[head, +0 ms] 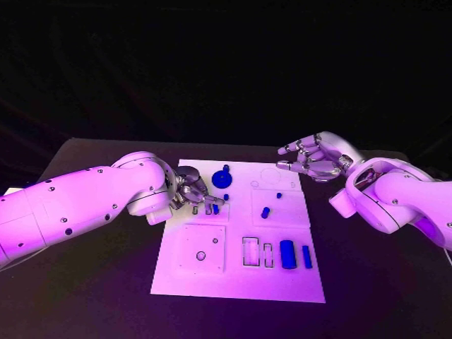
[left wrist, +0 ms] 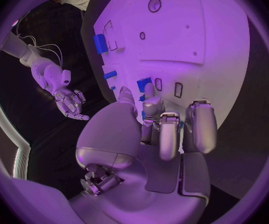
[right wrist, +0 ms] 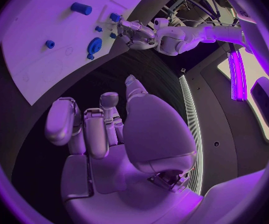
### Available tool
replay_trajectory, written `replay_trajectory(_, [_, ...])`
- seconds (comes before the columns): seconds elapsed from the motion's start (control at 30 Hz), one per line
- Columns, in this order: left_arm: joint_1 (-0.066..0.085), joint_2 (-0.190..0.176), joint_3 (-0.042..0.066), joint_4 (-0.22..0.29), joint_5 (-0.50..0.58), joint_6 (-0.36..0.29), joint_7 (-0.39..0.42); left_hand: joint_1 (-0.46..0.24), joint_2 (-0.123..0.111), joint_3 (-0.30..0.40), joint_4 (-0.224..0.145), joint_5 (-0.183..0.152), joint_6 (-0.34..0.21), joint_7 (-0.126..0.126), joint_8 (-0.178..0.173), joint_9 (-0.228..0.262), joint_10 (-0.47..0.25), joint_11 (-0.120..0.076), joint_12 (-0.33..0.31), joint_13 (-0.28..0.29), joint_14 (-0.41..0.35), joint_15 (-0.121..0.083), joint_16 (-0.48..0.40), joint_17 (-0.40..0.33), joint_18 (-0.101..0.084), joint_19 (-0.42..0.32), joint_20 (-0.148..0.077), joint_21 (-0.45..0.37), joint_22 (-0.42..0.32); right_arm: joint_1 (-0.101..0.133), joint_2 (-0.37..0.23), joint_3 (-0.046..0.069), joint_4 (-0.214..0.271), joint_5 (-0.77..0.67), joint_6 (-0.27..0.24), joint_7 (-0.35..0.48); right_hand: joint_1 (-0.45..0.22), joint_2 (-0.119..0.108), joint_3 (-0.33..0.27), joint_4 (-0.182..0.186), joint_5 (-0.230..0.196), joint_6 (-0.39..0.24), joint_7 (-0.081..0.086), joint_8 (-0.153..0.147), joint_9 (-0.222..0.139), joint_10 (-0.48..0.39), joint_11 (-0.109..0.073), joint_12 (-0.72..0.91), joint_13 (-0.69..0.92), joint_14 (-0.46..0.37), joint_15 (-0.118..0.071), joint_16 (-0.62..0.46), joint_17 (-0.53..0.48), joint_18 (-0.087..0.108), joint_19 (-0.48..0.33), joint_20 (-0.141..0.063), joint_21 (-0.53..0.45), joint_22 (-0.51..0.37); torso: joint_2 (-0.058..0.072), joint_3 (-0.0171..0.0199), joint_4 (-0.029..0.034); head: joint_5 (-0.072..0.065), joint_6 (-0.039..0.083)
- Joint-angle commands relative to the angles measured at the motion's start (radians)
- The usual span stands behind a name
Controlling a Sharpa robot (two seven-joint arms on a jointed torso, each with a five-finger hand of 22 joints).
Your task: Assemble the parts on the task board
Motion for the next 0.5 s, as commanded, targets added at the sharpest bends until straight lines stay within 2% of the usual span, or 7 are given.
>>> replay_trajectory(0.03, [0.005,0.009,0.001,-0.005,-0.024,0.048,-0.054,-0.008,0.001,-0.006,0.0,-0.006,-0.009,0.0,0.006,0.009,0.007,0.001,0.004,0.004,0.105,-0.008,0.002,0.263,-0.012,0.008,0.001,0.008,0.006,0.0,0.002,0.0,0.002,-0.027,0.029,-0.026,-0.007,0.002,-0.007,0.001,0.004,0.003,-0.001,0.004,0.001,-0.005,0.0,-0.006,-0.002,0.047,-0.006,-0.006,0.045,0.016,-0.008,0.0,-0.005,-0.002,0.001,0.0007,-0.0013,0.002,-0.003])
replay_trajectory(0.2, [0.009,0.022,0.0,-0.013,-0.034,0.046,-0.078,-0.008,0.001,-0.009,0.0,-0.006,-0.01,0.0,0.008,0.013,0.007,0.0,0.004,0.004,0.105,-0.008,0.002,0.263,-0.012,0.008,0.001,0.009,0.006,0.0,0.002,0.0,0.004,-0.034,0.032,-0.034,-0.007,0.002,-0.007,0.001,0.005,0.003,-0.001,0.005,0.001,-0.005,0.0,-0.006,-0.002,0.047,-0.006,-0.006,0.045,0.016,-0.008,-0.001,-0.005,-0.003,0.001,0.001,0.0004,-0.001,-0.005])
replay_trajectory(0.4, [0.012,0.034,0.001,-0.018,-0.037,0.028,-0.095,-0.009,0.005,-0.014,0.0,-0.006,-0.013,-0.002,0.015,0.024,0.011,-0.001,0.008,0.01,0.105,-0.01,0.002,0.263,-0.013,0.011,0.0,0.012,0.012,0.0,0.003,0.0,0.002,-0.036,0.033,-0.039,-0.007,0.002,-0.009,0.001,0.006,0.004,-0.002,0.005,0.001,-0.006,0.0,-0.008,-0.004,0.046,-0.006,-0.008,0.043,0.017,-0.009,-0.001,-0.007,-0.005,0.001,0.0011,-0.0006,0.0,-0.006])
replay_trajectory(0.5, [0.013,0.04,0.001,-0.021,-0.046,0.02,-0.11,-0.008,0.01,-0.016,-0.001,-0.005,-0.014,-0.003,0.019,0.032,0.014,-0.002,0.011,0.014,0.105,-0.011,0.002,0.263,-0.014,0.013,-0.001,0.014,0.016,-0.001,0.004,0.0,0.001,-0.041,0.031,-0.044,-0.007,0.002,-0.009,0.001,0.006,0.004,-0.002,0.005,0.001,-0.006,0.0,-0.008,-0.004,0.046,-0.006,-0.008,0.043,0.017,-0.009,-0.001,-0.007,-0.005,0.001,0.0017,0.0003,0.0,-0.011])
